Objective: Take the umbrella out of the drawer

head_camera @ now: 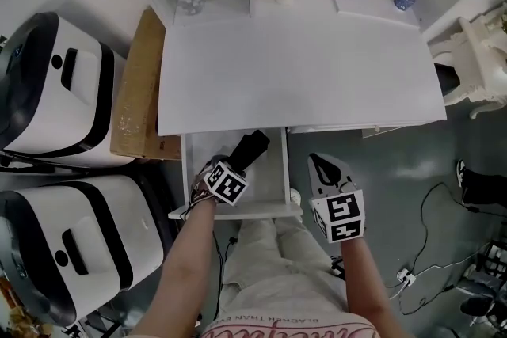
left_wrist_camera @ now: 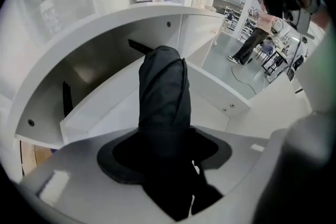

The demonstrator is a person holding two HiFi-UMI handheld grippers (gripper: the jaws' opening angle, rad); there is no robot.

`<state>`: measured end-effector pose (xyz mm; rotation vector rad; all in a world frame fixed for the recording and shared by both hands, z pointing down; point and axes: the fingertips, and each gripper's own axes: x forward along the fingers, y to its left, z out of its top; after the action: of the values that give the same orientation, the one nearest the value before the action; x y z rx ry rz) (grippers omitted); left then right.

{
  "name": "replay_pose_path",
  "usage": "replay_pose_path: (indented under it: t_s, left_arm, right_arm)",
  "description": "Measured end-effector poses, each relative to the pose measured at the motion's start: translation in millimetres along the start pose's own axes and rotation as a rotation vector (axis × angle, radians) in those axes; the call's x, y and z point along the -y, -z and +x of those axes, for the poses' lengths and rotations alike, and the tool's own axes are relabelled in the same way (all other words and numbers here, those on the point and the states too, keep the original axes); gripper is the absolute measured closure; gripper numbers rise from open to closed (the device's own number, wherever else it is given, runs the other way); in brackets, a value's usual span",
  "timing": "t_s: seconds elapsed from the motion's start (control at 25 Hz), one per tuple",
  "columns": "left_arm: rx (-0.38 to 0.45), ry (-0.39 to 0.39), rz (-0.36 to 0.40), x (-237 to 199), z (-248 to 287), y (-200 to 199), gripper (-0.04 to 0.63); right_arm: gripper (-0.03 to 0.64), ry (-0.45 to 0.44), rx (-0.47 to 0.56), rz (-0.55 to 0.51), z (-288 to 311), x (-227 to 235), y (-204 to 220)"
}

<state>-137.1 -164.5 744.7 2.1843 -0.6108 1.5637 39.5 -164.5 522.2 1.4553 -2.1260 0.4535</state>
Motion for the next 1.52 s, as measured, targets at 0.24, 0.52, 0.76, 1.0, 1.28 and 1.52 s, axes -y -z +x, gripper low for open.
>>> replay_pose_path:
  t_s: [0.24, 0.52, 0.76, 1.0, 1.28, 1.52]
  left_arm:
    - [0.038, -0.004, 0.056, 12.7, -21.4, -12.2, 0.336]
    - [0.093, 0.005, 0.042, 18.1, -54.5, -34.0, 0.336]
    - [0.118, 0.035, 0.079, 21.5, -80.1, -45.3, 0.334]
    - [0.202, 0.039, 0.053, 19.3, -108.1, -71.5, 0.334]
    - [0.312, 0.039, 0.034, 9.4, -143.0, -103.8, 0.334]
    - [0.465, -0.015, -0.037, -16.6, -182.8, -133.1, 0.334]
  right_arm:
    - [0.609, -0.005, 0.058, -0.016, -7.5, 6.8, -25.7]
    - [0.609, -0.02, 0.115, -0.028, -16.0, 15.7, -52.7]
    - [0.609, -0.031, 0.15, -0.038, -16.8, 19.7, -70.1]
    - [0.609, -0.035, 0.187, -0.074, -17.8, 28.6, -97.0]
    - [0.609, -0.026, 0.22, -0.107, -16.8, 40.1, -124.4]
    - [0.609, -0.02, 0.242, -0.12, -16.0, 47.9, -141.7]
